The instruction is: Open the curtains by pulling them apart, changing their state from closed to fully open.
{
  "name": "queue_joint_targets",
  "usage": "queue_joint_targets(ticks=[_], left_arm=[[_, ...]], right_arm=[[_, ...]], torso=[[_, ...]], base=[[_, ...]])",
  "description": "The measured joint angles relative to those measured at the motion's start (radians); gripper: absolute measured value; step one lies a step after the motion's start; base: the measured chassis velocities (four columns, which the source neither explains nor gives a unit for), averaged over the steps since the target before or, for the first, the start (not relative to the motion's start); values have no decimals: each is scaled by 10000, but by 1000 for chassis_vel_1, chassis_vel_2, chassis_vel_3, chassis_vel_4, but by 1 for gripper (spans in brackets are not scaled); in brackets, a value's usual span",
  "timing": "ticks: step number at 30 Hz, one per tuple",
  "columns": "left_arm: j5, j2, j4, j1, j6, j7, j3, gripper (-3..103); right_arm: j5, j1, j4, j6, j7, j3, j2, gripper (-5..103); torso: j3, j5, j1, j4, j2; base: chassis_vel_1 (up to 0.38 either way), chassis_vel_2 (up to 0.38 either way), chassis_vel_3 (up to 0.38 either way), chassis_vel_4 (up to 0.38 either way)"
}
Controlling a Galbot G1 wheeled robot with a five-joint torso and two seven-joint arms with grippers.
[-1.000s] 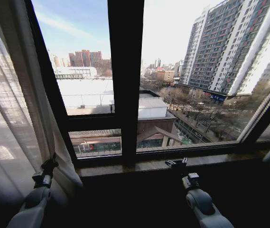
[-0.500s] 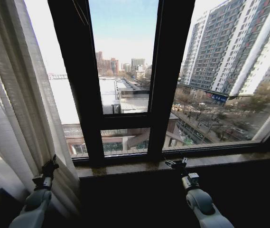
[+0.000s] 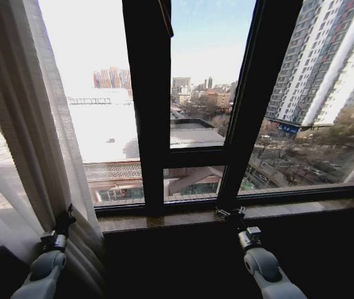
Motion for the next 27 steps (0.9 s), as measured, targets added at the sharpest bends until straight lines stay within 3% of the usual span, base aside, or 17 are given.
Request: queue_joint_targets(ticks=[19,27], left_arm=[[58,-43,409,-348,-48,0,61,0],[106,-47,582,-431,-81,-5,85,0]], right_arm=[[0,0,0,0,0,-1,1,100],[0,0,2,0,-2,-1,2,100]], torso=[[-1,2,0,3,0],[1,-3,1,1,-1]], base=[[370,320,-367,-327],[108,113,-97,-102]])
